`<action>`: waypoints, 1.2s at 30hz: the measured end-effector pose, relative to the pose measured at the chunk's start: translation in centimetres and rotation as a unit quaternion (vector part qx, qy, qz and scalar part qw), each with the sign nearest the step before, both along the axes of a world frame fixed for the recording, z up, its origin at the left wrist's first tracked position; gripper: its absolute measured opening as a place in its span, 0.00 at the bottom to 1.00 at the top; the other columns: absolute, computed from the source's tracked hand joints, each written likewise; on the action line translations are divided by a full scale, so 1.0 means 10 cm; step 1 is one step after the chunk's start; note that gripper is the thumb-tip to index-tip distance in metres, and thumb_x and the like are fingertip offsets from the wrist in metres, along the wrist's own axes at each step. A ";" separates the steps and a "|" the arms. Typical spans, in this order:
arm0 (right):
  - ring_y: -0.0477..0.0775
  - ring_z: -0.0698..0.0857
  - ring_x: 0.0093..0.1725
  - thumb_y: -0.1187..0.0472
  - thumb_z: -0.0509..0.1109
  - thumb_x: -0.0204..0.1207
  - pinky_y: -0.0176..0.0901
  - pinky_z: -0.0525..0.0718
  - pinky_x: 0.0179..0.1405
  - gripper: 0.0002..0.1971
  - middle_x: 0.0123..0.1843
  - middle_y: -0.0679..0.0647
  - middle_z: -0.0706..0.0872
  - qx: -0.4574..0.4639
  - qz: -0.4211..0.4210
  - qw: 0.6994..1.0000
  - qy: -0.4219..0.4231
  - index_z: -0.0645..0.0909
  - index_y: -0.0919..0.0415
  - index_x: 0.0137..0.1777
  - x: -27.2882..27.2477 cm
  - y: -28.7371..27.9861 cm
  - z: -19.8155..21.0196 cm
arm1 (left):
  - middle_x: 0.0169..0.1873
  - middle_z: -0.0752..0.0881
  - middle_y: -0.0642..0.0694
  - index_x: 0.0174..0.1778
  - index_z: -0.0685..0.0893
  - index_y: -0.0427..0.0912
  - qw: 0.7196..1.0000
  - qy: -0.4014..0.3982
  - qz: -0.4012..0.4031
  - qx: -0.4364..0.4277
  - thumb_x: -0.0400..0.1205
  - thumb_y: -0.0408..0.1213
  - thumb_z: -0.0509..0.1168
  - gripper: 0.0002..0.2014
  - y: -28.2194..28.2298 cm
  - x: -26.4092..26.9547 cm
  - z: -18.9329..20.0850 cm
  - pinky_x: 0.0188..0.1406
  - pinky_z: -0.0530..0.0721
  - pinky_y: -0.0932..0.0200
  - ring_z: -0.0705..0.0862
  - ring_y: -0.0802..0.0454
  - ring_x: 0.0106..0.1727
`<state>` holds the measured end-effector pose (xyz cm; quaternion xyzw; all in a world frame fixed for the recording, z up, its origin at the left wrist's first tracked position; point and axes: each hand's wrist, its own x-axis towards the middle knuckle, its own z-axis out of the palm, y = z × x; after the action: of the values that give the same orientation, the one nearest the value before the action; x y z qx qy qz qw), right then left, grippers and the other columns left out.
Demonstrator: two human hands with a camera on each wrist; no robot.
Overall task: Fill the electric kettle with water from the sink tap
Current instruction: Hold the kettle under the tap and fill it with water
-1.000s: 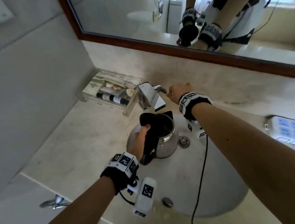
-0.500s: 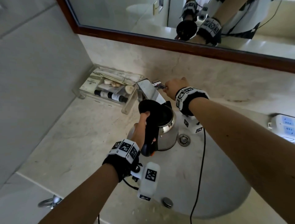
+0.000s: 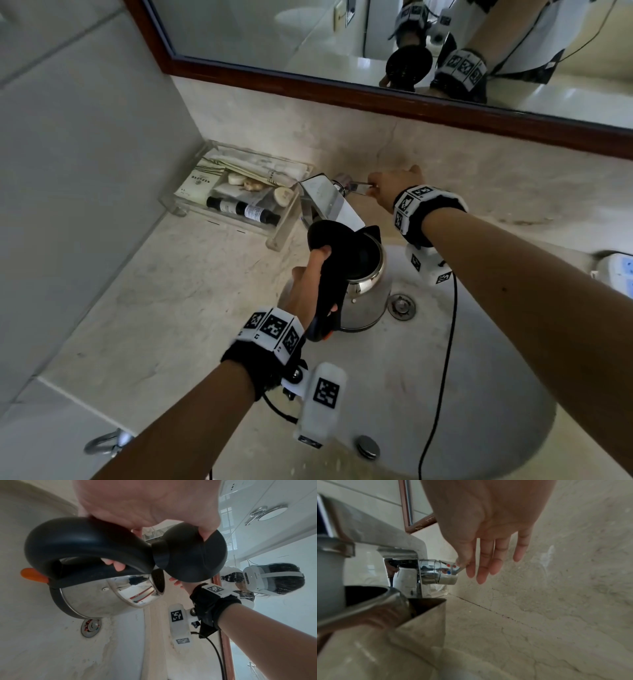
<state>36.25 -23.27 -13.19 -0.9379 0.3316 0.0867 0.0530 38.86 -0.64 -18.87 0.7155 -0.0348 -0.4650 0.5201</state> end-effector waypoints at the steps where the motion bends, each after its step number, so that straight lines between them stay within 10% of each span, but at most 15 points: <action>1: 0.62 0.83 0.59 0.56 0.56 0.85 0.58 0.63 0.74 0.13 0.57 0.61 0.86 0.002 0.000 1.000 -0.005 0.80 0.58 0.59 0.00 0.00 0.00 | 0.33 0.88 0.32 0.57 0.83 0.28 1.000 -0.002 -0.007 0.000 0.52 0.84 0.67 0.60 0.00 0.00 -0.03 0.61 0.83 0.27 0.87 0.36 0.37; 5: 0.62 0.83 0.60 0.55 0.55 0.85 0.57 0.65 0.71 0.13 0.58 0.61 0.86 0.003 -0.001 1.000 -0.026 0.80 0.59 0.59 -0.03 0.00 -0.04 | 0.28 0.84 0.34 0.50 0.80 0.31 1.000 -0.004 -0.022 -0.012 0.47 0.86 0.65 0.58 -0.01 0.00 -0.04 0.48 0.81 0.40 0.83 0.40 0.32; 16: 0.62 0.84 0.61 0.54 0.53 0.86 0.55 0.68 0.71 0.16 0.59 0.61 0.86 0.009 -0.012 0.999 -0.038 0.79 0.60 0.61 -0.11 0.04 -0.02 | 0.32 0.89 0.36 0.55 0.79 0.45 1.000 -0.021 -0.009 0.003 0.60 0.77 0.64 0.41 -0.05 -0.07 0.02 0.61 0.86 0.29 0.90 0.35 0.39; 21: 0.62 0.84 0.60 0.55 0.53 0.86 0.54 0.70 0.69 0.16 0.59 0.61 0.87 0.003 -0.006 1.000 -0.027 0.79 0.59 0.63 -0.16 0.04 -0.02 | 0.32 0.83 0.35 0.67 0.79 0.29 0.999 0.022 0.006 -0.023 0.55 0.77 0.70 0.58 -0.04 -0.06 0.01 0.43 0.79 0.44 0.82 0.42 0.31; 36: 0.62 0.82 0.64 0.60 0.58 0.83 0.53 0.73 0.65 0.16 0.65 0.61 0.83 -0.082 0.042 0.995 -0.039 0.72 0.62 0.68 -0.22 0.14 -0.07 | 0.30 0.78 0.38 0.72 0.75 0.23 0.998 0.034 0.018 -0.056 0.63 0.76 0.65 0.59 0.01 -0.03 -0.05 0.38 0.76 0.47 0.78 0.44 0.25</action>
<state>34.10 -21.89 -13.93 -0.9548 0.2957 0.0249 -0.0154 38.60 -0.49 -19.38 0.6694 -0.0304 -0.4771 0.5687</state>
